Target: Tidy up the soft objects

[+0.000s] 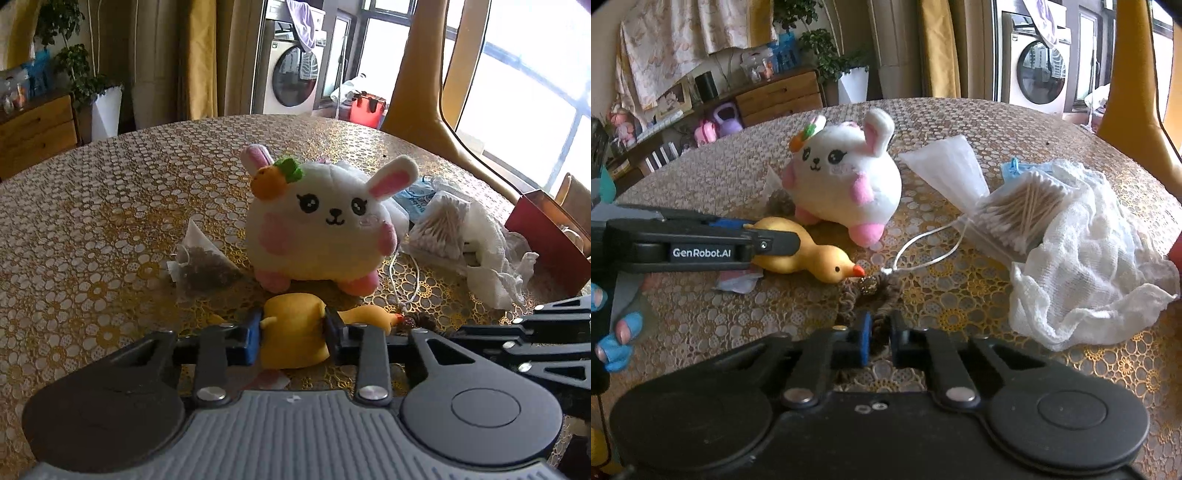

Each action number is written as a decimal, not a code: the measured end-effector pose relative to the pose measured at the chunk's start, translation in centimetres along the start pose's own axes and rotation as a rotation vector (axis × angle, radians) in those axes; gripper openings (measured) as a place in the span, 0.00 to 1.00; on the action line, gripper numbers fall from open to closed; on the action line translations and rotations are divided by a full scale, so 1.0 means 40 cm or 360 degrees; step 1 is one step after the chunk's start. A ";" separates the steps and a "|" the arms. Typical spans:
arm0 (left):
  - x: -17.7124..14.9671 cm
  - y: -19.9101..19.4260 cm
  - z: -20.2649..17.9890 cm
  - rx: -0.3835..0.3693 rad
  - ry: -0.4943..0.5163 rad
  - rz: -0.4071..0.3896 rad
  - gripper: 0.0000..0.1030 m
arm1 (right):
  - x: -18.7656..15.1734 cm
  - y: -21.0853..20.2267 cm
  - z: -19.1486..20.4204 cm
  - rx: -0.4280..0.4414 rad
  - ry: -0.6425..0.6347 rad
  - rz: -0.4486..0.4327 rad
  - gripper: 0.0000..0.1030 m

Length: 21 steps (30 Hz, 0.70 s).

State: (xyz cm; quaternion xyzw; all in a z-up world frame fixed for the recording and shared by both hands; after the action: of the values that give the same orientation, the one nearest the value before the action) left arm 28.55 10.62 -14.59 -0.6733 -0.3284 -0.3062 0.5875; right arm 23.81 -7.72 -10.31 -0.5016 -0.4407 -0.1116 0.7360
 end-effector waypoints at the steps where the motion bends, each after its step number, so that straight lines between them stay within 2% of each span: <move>1: 0.001 -0.003 -0.003 0.0006 0.0003 -0.0001 0.32 | 0.002 -0.006 0.000 -0.0007 -0.0002 -0.0015 0.08; 11: 0.026 -0.072 -0.018 -0.0026 -0.0056 -0.0024 0.28 | 0.026 -0.098 0.006 -0.0032 -0.0053 -0.0186 0.07; 15: 0.040 -0.106 -0.029 -0.0045 -0.0067 -0.0038 0.22 | 0.035 -0.141 -0.004 -0.0030 -0.0035 -0.0236 0.07; 21: 0.051 -0.145 -0.062 -0.0041 0.0019 -0.0065 0.18 | 0.045 -0.205 -0.025 -0.0026 -0.0013 -0.0314 0.07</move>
State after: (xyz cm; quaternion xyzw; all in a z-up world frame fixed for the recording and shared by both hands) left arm 25.06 8.88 -9.23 -0.6722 -0.3345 -0.3264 0.5743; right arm 20.42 -11.94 -3.79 -0.4622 -0.4900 -0.1850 0.7156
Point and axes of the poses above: each gripper's, at about its wrist camera, not at the fingertips, and y roughly the way its jaws point, z to its left, x to its top, the point moved 2 cm from there along y, roughly the way its jaws point, and after that the axes turned 7 degrees about -z, right-handed, at the moved point
